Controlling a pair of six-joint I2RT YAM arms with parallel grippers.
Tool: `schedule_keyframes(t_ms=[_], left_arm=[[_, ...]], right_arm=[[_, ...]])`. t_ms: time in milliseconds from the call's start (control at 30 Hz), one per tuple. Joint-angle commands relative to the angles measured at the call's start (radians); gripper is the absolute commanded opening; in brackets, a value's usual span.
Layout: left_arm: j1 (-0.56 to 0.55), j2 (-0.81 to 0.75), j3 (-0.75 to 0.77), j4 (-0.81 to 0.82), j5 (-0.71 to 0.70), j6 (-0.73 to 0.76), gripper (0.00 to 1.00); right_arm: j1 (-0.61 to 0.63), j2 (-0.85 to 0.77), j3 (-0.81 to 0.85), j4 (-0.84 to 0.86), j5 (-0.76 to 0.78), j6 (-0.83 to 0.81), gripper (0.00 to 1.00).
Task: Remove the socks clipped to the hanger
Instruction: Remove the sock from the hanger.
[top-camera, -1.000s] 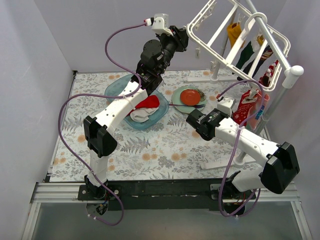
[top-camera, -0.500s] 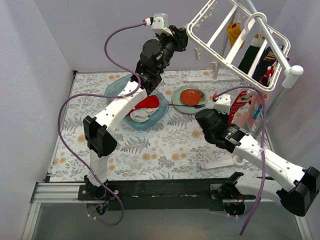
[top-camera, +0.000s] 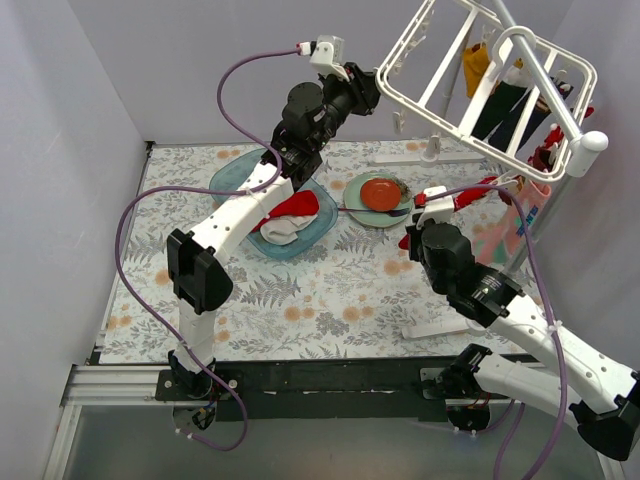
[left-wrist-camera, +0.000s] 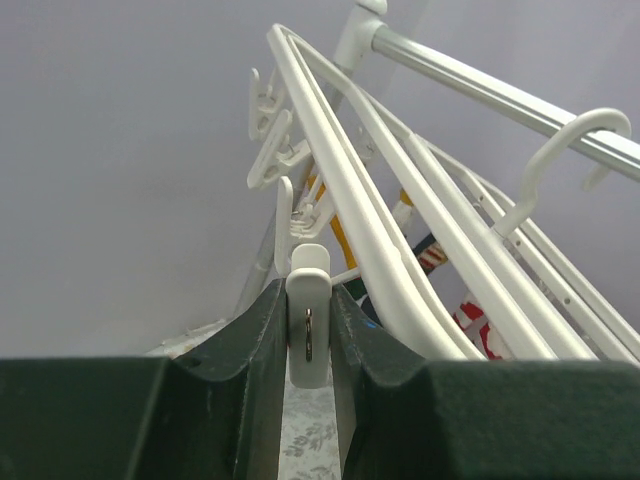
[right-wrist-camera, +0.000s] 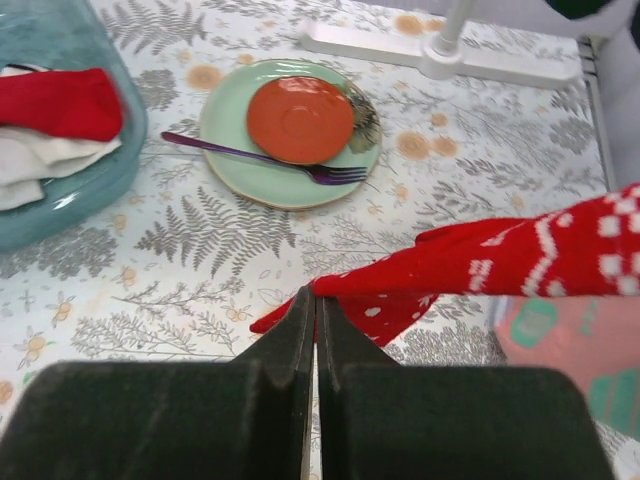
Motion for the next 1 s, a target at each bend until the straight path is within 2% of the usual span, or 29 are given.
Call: schedule_keyframes(t_ms=[0,333,400,533,800,967], left_arm=[[0.019,-0.054,-0.025,-0.073,0.129,-0.030,0.11],[0.019,-0.041,0.013,-0.105,0.241,-0.083,0.16],[0.019,-0.035,0.035,-0.116,0.250,-0.089,0.19],[0.019,-0.046,0.045,-0.138,0.261,-0.093,0.32],[0.019,-0.112,-0.016,-0.151,0.312,-0.116,0.39],[0.019,-0.187,-0.129,-0.145,0.353,-0.158,0.40]], right_arm=[[0.003,-0.019,0.028,0.082,-0.174,-0.109,0.01],[0.003,-0.009,0.096,0.048,-0.279,-0.149,0.01],[0.003,-0.005,0.107,0.035,-0.293,-0.149,0.01],[0.003,0.003,0.130,0.021,-0.319,-0.181,0.01],[0.004,0.020,0.180,-0.028,-0.348,-0.182,0.01],[0.009,0.023,0.196,-0.037,-0.374,-0.181,0.01]])
